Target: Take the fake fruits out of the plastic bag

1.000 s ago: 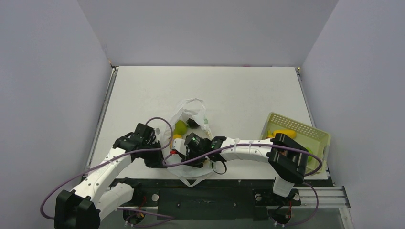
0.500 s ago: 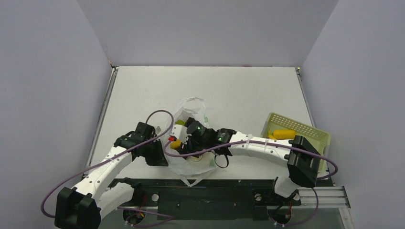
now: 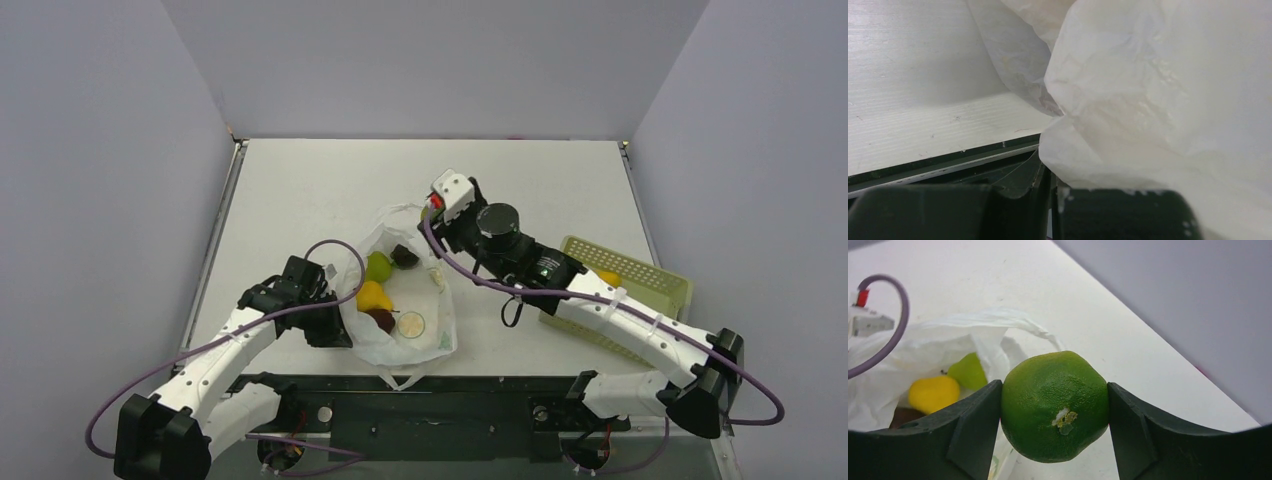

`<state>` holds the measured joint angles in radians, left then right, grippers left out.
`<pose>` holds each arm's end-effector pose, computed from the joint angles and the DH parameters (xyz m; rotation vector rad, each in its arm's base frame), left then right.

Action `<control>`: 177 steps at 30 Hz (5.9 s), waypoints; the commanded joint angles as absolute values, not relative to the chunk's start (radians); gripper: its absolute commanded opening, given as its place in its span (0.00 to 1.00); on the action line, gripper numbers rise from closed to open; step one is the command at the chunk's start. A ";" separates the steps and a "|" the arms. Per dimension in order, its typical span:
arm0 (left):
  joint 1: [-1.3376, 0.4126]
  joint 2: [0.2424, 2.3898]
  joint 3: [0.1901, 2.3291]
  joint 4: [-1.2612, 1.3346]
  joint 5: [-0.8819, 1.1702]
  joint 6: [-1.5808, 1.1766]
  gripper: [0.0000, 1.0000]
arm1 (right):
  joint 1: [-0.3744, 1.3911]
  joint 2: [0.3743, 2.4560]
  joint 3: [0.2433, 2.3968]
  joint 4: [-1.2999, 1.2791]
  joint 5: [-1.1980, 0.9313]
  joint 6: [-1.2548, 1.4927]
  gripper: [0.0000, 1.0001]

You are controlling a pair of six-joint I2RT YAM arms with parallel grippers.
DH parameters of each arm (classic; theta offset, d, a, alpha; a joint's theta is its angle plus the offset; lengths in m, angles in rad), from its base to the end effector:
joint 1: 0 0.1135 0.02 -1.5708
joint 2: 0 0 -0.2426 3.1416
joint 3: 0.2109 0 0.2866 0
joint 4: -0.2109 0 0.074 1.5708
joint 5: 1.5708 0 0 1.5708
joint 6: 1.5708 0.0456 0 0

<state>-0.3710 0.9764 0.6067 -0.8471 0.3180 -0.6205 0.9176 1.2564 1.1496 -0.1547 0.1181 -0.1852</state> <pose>0.1885 -0.0886 0.1591 -0.2792 2.8970 -0.6579 0.2141 0.2709 0.3432 -0.8965 1.6178 0.4058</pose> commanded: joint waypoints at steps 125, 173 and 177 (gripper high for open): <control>-0.371 0.914 0.682 -0.902 0.271 -0.599 0.00 | 1.101 1.532 1.279 -0.428 -0.080 -0.383 0.77; -0.387 0.874 0.675 -0.989 0.233 -0.619 0.00 | 1.173 1.949 1.307 -0.232 -0.070 -0.395 0.68; -0.390 0.872 0.676 -0.987 0.230 -0.621 0.00 | 1.173 1.936 1.302 -0.233 -0.048 -0.389 0.59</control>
<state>-0.3786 0.8822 0.6445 -1.0142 0.2058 -0.6331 1.1667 1.9121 1.2942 -0.2245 -0.1181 -0.3962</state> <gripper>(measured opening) 0.003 0.644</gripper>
